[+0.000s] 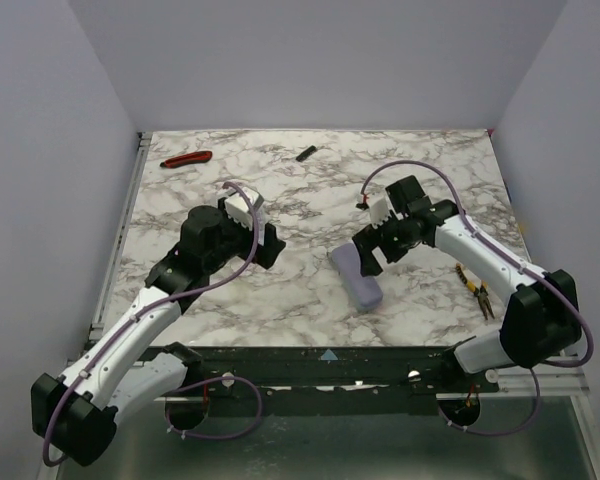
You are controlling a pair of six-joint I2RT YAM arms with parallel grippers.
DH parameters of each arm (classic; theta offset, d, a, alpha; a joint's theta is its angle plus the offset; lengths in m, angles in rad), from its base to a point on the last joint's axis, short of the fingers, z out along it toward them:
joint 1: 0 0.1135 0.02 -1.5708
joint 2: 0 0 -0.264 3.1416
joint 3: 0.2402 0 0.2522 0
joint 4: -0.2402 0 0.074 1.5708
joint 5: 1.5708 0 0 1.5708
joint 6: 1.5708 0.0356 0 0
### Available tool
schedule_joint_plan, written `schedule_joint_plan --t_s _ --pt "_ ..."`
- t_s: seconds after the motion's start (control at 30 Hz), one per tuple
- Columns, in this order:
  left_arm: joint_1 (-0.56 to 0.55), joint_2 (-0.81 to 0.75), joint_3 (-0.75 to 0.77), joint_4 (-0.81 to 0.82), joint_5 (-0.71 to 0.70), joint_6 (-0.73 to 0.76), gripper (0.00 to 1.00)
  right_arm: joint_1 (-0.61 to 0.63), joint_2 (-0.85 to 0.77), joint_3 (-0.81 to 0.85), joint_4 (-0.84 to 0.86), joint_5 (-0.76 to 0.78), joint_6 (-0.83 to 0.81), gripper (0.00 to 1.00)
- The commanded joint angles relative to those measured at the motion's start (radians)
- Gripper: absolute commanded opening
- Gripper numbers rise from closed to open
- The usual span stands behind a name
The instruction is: Open the umbrella
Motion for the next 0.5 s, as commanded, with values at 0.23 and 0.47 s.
schedule_joint_plan --t_s 0.23,0.47 --pt "0.094 -0.063 -0.063 -0.089 -0.053 -0.161 0.98 0.098 0.066 0.014 -0.010 -0.028 0.103 1.00" --pt "0.101 -0.045 -0.075 -0.050 -0.038 -0.186 0.99 0.139 0.072 -0.075 0.042 0.123 0.163 1.00"
